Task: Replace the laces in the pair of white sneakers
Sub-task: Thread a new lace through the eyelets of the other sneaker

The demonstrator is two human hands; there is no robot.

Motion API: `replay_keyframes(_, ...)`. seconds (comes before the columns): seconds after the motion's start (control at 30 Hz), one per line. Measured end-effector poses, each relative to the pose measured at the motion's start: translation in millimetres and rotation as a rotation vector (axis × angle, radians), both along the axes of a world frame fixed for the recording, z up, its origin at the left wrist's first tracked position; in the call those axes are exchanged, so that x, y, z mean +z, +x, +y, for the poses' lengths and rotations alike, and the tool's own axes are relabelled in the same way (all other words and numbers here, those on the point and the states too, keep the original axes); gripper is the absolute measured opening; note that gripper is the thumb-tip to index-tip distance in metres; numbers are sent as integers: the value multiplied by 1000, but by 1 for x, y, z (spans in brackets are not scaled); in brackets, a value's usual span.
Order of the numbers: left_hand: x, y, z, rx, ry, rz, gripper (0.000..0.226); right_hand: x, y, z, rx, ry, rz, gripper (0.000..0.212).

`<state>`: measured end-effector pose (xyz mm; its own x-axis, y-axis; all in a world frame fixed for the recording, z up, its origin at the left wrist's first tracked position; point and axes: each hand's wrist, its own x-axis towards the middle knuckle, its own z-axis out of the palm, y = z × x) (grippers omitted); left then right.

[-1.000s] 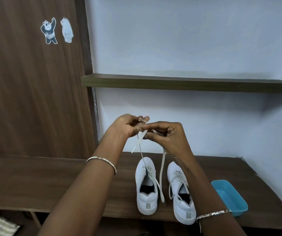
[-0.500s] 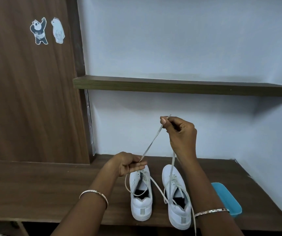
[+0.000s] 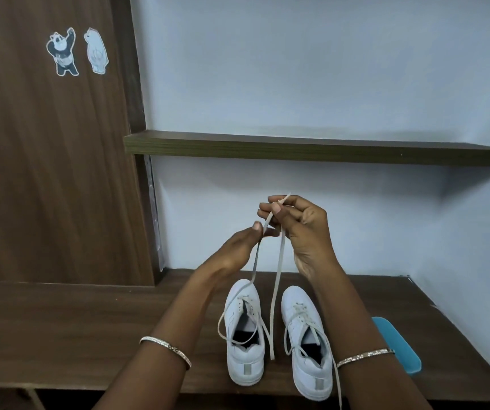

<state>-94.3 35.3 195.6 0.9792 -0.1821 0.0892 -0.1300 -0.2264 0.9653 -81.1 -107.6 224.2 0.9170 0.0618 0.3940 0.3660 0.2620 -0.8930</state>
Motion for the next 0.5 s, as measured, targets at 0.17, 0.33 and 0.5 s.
replay_keyframes(0.17, -5, -4, -10, -69, -142, -100, 41, 6, -1, 0, 6, -28, 44, 25)
replay_keyframes(0.33, -24, 2, -10, 11, -217, -115, 31, 1, 1, -1, 45, 51, 90, 29)
replay_keyframes(0.5, -32, 0, -16, -44, -208, -53, 34, -7, 3, 5, 92, 170, 159, 25)
